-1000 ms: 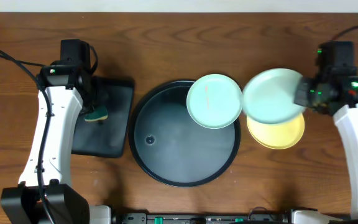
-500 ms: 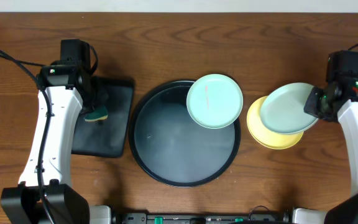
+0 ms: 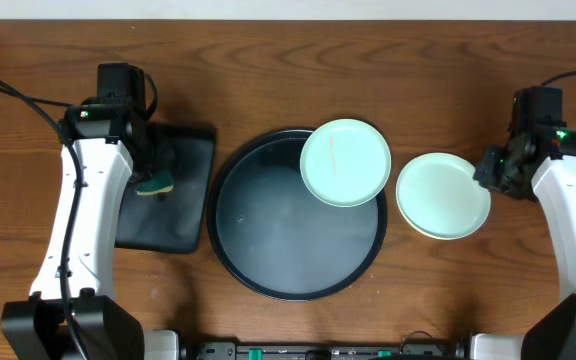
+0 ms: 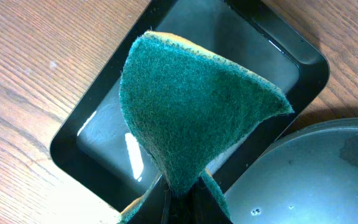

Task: Clean dirty plates on tray and stack at the side
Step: 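Return right gripper to the round tray and grip the last mint-green plate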

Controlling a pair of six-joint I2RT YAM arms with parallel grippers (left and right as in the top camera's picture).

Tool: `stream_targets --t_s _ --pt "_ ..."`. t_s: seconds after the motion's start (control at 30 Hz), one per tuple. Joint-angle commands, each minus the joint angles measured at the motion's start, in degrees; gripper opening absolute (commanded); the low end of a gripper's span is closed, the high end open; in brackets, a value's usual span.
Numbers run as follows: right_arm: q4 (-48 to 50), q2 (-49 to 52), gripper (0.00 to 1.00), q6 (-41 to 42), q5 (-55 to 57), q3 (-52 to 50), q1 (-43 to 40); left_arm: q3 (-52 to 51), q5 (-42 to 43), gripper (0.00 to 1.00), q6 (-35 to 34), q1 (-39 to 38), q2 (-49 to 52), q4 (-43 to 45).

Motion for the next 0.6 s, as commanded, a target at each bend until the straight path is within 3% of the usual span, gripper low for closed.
stream_targets --t_s 0.0,0.1,0.3,0.4,0.57 --pt "2.5 -0.2 0.43 -4.4 -9.7 0.4 0.7 0.1 -1.0 0.07 0.5 0.3 0.5 -0.1" --pt "5.8 0.0 0.51 -6.1 -16.7 0.5 1.3 0.1 -1.0 0.07 0.5 0.3 0.5 -0.1" --pt "10.6 3.5 0.54 -10.9 -23.7 1.5 5.4 0.1 -1.0 0.07 0.5 0.3 0.5 -0.1" --pt "10.5 7.6 0.60 -12.8 -23.2 4.4 8.7 0.1 -1.0 0.07 0.5 0.3 0.5 -0.1" --pt "10.1 14.4 0.60 -14.7 -19.0 10.6 12.9 0.1 -1.0 0.07 0.5 0.3 0.5 0.1"
